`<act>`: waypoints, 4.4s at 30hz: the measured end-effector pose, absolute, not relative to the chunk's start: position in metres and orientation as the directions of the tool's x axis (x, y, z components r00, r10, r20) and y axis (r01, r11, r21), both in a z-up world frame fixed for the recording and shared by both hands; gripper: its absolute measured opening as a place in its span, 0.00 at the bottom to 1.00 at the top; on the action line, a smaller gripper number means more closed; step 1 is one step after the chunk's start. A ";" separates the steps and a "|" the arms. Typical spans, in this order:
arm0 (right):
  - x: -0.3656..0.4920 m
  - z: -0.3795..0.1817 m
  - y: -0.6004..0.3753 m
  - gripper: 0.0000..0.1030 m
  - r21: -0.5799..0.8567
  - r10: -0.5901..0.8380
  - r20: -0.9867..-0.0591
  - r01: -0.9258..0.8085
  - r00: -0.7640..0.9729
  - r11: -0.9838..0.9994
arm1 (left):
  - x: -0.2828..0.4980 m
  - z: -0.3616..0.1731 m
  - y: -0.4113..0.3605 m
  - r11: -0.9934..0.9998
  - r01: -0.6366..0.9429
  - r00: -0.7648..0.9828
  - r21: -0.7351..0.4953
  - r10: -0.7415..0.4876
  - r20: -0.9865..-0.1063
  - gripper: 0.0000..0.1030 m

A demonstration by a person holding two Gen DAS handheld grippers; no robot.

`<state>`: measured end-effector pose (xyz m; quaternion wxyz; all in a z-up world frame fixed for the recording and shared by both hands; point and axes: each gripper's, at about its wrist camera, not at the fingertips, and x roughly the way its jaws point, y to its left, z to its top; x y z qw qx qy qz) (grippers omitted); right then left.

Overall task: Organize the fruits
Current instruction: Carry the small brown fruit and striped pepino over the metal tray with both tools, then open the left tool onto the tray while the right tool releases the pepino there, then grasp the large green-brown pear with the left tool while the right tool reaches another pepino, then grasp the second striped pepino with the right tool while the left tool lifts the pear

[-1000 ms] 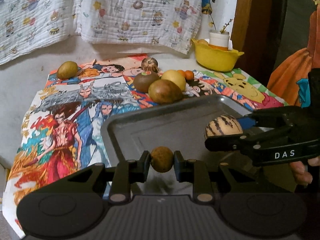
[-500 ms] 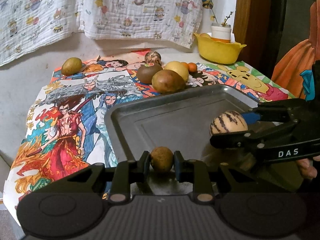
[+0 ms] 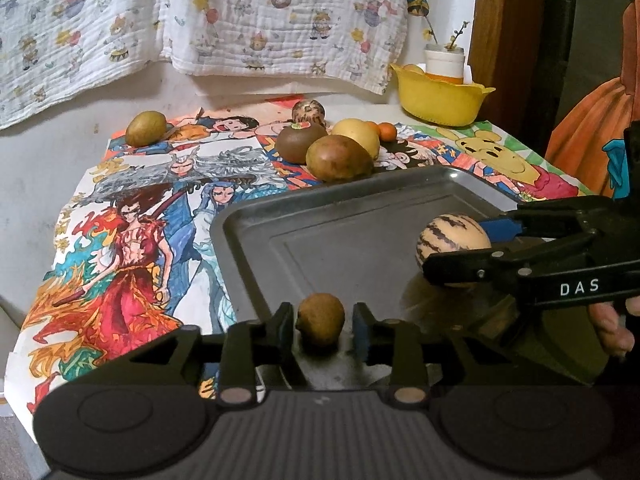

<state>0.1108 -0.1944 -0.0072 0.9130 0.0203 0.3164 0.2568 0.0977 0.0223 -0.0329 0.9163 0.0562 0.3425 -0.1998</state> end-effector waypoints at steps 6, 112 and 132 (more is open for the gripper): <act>0.108 -0.007 -0.199 0.59 0.202 0.481 -0.562 -0.452 0.672 0.869 | 0.091 -0.027 0.023 0.914 0.405 0.707 -0.017 -0.324 -0.629 0.54; 0.454 -0.005 -0.164 0.90 0.172 0.172 -0.749 -0.063 0.640 0.983 | 0.467 -0.031 0.092 0.984 0.156 0.766 0.085 -0.066 -0.640 0.99; 0.475 -0.016 -0.154 0.67 0.170 0.183 -0.785 -0.079 0.592 0.982 | 0.503 -0.052 0.076 0.975 0.192 0.760 0.108 -0.078 -0.645 0.91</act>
